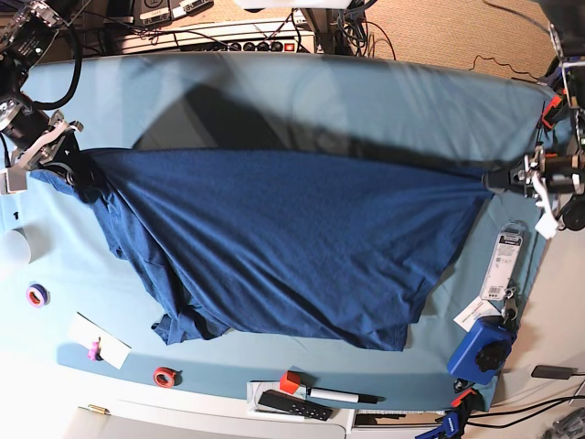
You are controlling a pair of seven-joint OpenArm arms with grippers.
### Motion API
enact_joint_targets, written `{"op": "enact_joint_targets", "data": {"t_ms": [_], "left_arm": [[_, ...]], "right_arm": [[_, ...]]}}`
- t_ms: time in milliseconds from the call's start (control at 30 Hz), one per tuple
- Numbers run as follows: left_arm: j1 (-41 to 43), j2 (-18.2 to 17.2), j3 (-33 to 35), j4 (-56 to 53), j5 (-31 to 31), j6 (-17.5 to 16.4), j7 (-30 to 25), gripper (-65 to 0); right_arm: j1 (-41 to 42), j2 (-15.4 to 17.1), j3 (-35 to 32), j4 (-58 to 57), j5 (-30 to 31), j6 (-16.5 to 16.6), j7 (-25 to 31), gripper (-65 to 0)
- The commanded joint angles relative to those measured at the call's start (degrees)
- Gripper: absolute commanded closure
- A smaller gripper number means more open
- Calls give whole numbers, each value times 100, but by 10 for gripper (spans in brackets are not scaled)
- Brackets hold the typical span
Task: Layout the t-shirt on the table in an organized manner, then fold the t-shirt properly
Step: 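Lower the shirt flat onto the table and open the left gripper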
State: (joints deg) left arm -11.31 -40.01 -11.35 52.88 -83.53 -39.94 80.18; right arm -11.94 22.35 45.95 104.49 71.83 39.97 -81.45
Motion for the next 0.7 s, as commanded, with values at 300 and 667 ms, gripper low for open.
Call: {"op": "enact_joint_targets", "data": {"t_ms": [300, 667], "left_arm": [[116, -140, -48, 74, -147, -6, -18, 0], [-138, -293, -107, 76, -147, -6, -18, -331]], "right_arm": [[31, 129, 39, 87, -603, 3, 145, -11], [39, 378, 39, 87, -1814, 3, 201, -250]]}}
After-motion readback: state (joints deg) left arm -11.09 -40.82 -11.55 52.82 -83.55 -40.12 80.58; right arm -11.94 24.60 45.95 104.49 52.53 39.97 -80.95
